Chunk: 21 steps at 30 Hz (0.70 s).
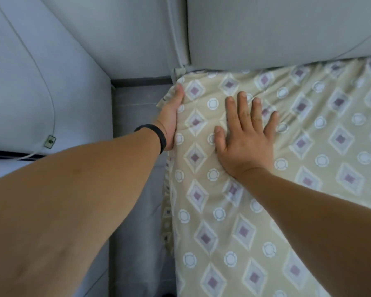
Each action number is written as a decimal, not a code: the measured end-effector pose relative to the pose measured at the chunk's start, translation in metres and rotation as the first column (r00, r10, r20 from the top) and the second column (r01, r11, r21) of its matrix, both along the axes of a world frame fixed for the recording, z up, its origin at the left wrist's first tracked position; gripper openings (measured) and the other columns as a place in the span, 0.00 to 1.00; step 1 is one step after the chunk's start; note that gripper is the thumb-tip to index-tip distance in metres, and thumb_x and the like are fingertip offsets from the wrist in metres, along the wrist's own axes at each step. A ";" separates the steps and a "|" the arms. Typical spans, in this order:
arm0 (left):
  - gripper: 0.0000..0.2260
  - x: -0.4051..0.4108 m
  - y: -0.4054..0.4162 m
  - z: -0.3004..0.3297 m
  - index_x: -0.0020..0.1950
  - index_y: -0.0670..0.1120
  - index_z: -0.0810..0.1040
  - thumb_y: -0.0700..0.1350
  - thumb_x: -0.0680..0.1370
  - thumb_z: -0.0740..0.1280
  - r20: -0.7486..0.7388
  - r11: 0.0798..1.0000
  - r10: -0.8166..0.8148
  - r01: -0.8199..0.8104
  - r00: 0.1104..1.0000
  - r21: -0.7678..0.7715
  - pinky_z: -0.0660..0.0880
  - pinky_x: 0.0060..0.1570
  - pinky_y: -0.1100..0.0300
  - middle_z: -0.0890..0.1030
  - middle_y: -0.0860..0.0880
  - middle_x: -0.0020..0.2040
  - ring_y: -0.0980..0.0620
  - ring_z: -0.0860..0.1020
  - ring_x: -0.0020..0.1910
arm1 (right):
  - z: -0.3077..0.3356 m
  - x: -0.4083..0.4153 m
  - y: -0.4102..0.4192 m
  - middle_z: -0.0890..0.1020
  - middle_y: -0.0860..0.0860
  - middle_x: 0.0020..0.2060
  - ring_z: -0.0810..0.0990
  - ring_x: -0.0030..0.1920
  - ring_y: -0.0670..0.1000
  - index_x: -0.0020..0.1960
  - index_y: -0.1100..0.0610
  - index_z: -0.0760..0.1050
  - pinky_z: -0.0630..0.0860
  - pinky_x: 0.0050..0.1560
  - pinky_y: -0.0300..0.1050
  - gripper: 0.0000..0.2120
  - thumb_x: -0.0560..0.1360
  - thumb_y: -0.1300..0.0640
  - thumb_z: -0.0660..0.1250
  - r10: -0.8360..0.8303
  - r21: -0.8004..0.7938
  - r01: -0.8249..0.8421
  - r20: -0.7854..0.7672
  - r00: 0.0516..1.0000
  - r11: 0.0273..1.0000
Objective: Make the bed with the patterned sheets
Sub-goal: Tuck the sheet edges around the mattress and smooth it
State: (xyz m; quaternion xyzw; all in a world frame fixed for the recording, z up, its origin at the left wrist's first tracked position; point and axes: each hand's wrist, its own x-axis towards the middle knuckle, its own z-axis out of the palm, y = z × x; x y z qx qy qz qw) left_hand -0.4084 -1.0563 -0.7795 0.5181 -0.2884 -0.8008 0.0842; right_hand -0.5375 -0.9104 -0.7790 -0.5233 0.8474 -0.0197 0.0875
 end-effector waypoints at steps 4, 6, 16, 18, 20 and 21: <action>0.44 -0.005 0.009 0.001 0.69 0.53 0.79 0.82 0.68 0.52 0.133 0.996 0.041 -0.031 0.990 -0.079 0.77 0.62 0.38 0.84 0.43 0.60 0.39 0.83 0.58 | -0.002 -0.002 0.002 0.44 0.47 0.82 0.40 0.82 0.55 0.83 0.47 0.41 0.40 0.78 0.67 0.33 0.82 0.38 0.43 -0.014 0.036 0.013 0.016 1.000 0.999; 0.51 0.002 0.019 -0.011 0.72 0.54 0.75 0.85 0.63 0.48 0.165 0.992 0.042 -0.021 0.985 -0.127 0.75 0.65 0.40 0.82 0.44 0.64 0.42 0.81 0.61 | 0.003 -0.001 0.001 0.43 0.46 0.82 0.40 0.82 0.54 0.83 0.47 0.40 0.39 0.78 0.66 0.34 0.81 0.37 0.42 -0.012 0.064 0.010 0.042 0.999 0.998; 0.48 0.084 0.158 0.199 0.83 0.54 0.42 0.81 0.70 0.41 0.636 0.535 -0.637 0.844 0.436 -0.041 0.52 0.79 0.45 0.49 0.50 0.84 0.45 0.53 0.82 | 0.227 0.028 0.063 0.66 0.53 0.78 0.63 0.78 0.56 0.83 0.47 0.51 0.43 0.80 0.60 0.29 0.84 0.41 0.43 -0.073 0.486 -0.065 0.260 0.963 0.872; 0.49 0.069 0.182 0.267 0.83 0.52 0.51 0.81 0.70 0.40 0.636 0.471 -0.662 0.880 0.397 -0.059 0.55 0.79 0.47 0.55 0.50 0.83 0.46 0.57 0.81 | 0.290 0.044 0.135 0.65 0.52 0.78 0.63 0.78 0.56 0.82 0.47 0.52 0.45 0.80 0.61 0.28 0.84 0.40 0.43 -0.149 0.559 -0.059 0.319 0.936 0.827; 0.35 0.055 0.211 0.344 0.83 0.49 0.57 0.68 0.82 0.43 0.691 0.295 -0.668 0.951 0.278 -0.097 0.57 0.77 0.53 0.58 0.48 0.82 0.46 0.59 0.80 | 0.356 0.053 0.193 0.63 0.53 0.79 0.63 0.78 0.57 0.82 0.48 0.53 0.53 0.79 0.59 0.28 0.85 0.39 0.44 -0.255 0.569 0.007 0.358 0.898 0.823; 0.30 0.051 0.230 0.380 0.82 0.49 0.58 0.64 0.84 0.45 0.713 0.184 -0.670 0.977 0.208 -0.111 0.57 0.76 0.54 0.59 0.48 0.82 0.46 0.59 0.80 | 0.399 0.057 0.228 0.61 0.53 0.80 0.61 0.79 0.57 0.82 0.48 0.52 0.56 0.78 0.57 0.28 0.85 0.39 0.45 -0.295 0.565 0.035 0.376 0.878 0.825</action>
